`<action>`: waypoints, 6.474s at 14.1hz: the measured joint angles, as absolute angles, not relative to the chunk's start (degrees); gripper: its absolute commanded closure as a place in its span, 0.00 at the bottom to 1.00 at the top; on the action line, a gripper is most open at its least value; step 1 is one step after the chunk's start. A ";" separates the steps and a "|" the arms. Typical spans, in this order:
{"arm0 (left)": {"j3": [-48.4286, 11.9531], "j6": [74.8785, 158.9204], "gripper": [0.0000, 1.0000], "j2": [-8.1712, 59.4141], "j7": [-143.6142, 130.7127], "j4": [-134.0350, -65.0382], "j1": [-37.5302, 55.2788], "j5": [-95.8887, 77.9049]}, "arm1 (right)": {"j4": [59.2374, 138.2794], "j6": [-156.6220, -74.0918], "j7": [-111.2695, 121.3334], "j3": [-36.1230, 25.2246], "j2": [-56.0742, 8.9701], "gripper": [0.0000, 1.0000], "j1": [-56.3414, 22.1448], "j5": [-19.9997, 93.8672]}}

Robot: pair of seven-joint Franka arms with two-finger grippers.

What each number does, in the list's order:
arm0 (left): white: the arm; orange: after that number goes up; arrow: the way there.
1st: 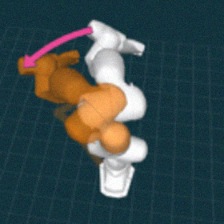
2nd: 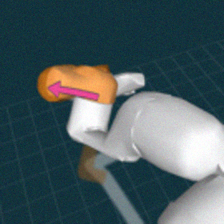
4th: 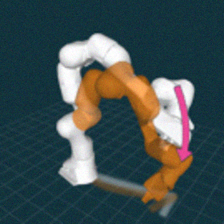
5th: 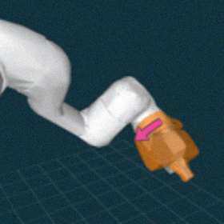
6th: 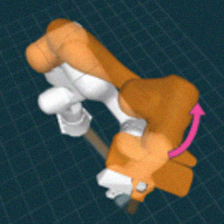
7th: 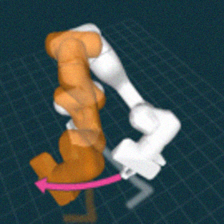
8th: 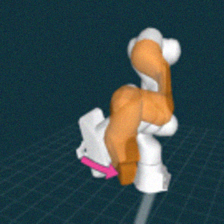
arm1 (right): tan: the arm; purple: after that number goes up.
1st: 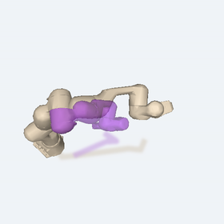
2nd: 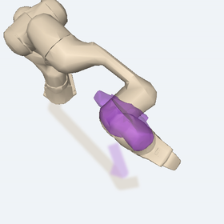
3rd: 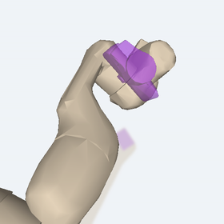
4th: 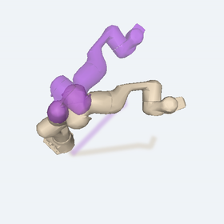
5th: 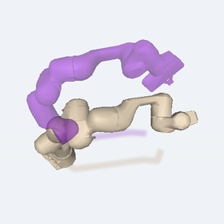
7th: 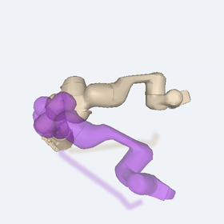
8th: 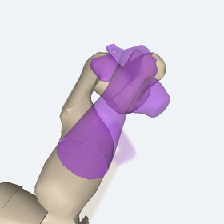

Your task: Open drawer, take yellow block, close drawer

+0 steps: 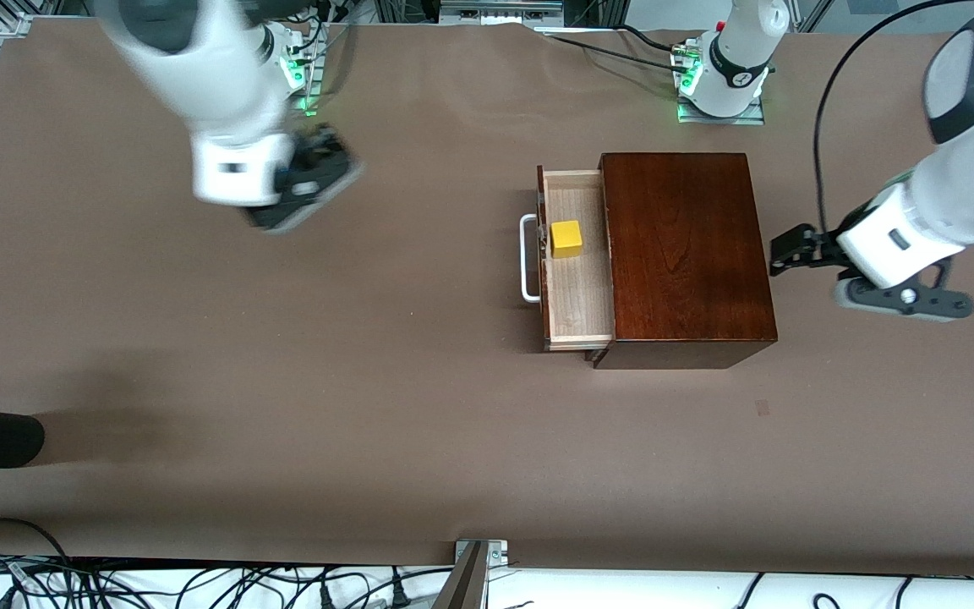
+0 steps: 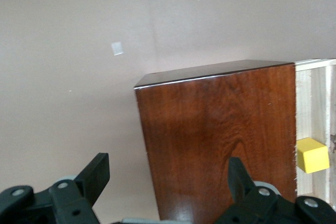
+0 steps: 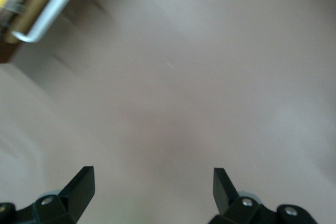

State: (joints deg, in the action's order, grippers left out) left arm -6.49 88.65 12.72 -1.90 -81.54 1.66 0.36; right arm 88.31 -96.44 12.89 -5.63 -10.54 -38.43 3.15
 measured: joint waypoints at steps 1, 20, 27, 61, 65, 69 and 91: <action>-4.71 91.73 0.00 10.07 -1.88 -84.95 2.57 0.34 | 87.52 -98.40 12.89 -4.50 -12.21 0.00 -40.73 3.25; 1.79 96.85 0.00 -0.32 -1.01 -97.31 4.55 0.33 | 64.72 -117.78 29.98 -1.01 -44.83 0.00 -58.50 -4.30; 1.56 96.84 0.00 -0.32 -1.01 -97.29 4.56 0.33 | 64.67 -119.59 30.64 -1.10 -47.89 0.00 -58.41 -5.12; -6.43 88.58 0.00 1.38 23.20 -96.91 7.37 -9.28 | 58.43 -82.84 28.06 -4.79 -25.92 1.00 -16.77 5.88; -12.38 87.22 0.00 6.33 25.06 -94.84 13.35 -15.70 | 79.04 -93.12 20.77 -4.57 -18.20 1.00 -11.40 5.71; -13.42 88.48 0.00 16.61 28.13 -87.19 21.86 -15.70 | 98.05 -103.74 10.32 -2.27 -12.12 1.00 -10.57 0.55; -11.31 93.14 0.00 35.69 51.24 -81.25 30.07 4.49 | 132.07 -153.99 3.61 -0.37 -20.31 0.00 -9.83 -0.51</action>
